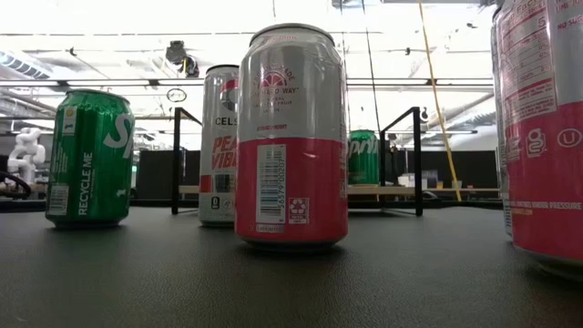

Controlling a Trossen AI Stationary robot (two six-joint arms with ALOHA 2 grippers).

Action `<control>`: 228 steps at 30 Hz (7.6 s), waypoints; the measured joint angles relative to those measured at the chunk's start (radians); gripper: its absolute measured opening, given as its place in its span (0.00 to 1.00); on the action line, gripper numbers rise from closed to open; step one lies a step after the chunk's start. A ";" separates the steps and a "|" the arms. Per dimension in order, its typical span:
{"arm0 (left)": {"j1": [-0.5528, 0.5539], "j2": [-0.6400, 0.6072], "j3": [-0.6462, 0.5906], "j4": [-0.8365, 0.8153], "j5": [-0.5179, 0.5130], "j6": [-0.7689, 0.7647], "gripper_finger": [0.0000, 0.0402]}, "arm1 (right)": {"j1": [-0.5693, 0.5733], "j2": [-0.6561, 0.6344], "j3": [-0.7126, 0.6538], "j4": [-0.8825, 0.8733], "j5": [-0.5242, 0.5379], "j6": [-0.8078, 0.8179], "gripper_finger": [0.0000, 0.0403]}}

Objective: Place canned beverage on shelf
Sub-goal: Put the red soda can on the shelf

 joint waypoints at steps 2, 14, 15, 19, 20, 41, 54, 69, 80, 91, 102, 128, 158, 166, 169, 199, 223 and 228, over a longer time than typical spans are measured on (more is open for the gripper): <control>0.001 -0.002 0.000 0.001 0.000 -0.007 1.00 | 0.001 0.000 0.000 0.031 0.022 0.000 0.71; -0.006 0.000 0.000 0.000 0.036 -0.004 1.00 | -0.004 -0.001 0.001 0.173 0.130 -0.035 0.71; -0.002 0.001 0.000 0.000 0.044 -0.006 1.00 | -0.006 0.000 0.001 0.173 0.129 -0.034 0.71; 0.012 0.002 -0.001 -0.004 0.050 -0.006 1.00 | -0.006 0.000 0.001 0.170 0.128 -0.044 0.71; 0.019 0.002 -0.001 -0.006 0.050 -0.006 1.00 | -0.006 0.000 0.001 0.170 0.128 -0.052 0.71; 0.154 0.079 -0.001 0.040 0.361 -0.086 1.00 | -0.006 0.024 0.001 0.178 0.148 -0.077 0.71; 0.163 0.082 -0.001 -0.004 0.370 -0.086 0.91 | -0.006 0.028 0.002 0.174 0.148 -0.078 0.71; 0.163 0.082 -0.002 -0.014 0.369 -0.086 0.73 | -0.006 -0.002 0.002 0.089 0.121 -0.017 0.82; 0.162 0.082 -0.002 -0.006 0.369 -0.056 0.73 | -0.018 -0.108 0.002 -0.032 0.153 0.003 0.95; 0.170 0.129 -0.002 -0.006 0.361 0.055 0.73 | -0.044 -0.012 0.432 -0.567 0.106 -0.075 0.97; 0.184 0.190 -0.001 0.036 0.371 0.075 0.73 | -0.044 0.088 0.605 -0.765 0.040 -0.098 0.97; 0.188 0.196 -0.001 0.036 0.369 0.079 0.73 | -0.044 0.103 0.605 -0.803 -0.008 -0.164 0.75; 0.188 0.196 -0.001 0.000 0.332 -0.002 0.84 | -0.044 0.103 0.605 -0.859 -0.005 -0.204 0.66; 0.188 0.196 -0.001 -0.008 0.317 -0.032 0.85 | -0.044 0.103 0.605 -0.870 -0.003 -0.210 0.66; 0.188 0.194 -0.001 -0.007 0.315 -0.068 0.91 | -0.044 0.103 0.605 -0.875 -0.002 -0.228 0.66; 0.174 0.071 0.000 -0.039 0.243 -0.085 0.99 | -0.058 0.007 0.603 -1.049 -0.010 -0.309 0.66; 0.122 -0.095 -0.001 -0.413 0.232 -0.113 0.99 | -0.058 -0.284 -0.132 -0.570 0.025 -0.219 0.66; 0.106 -0.105 -0.001 -0.430 0.233 -0.140 0.99 | -0.058 -0.348 -0.386 -0.366 0.035 -0.206 0.66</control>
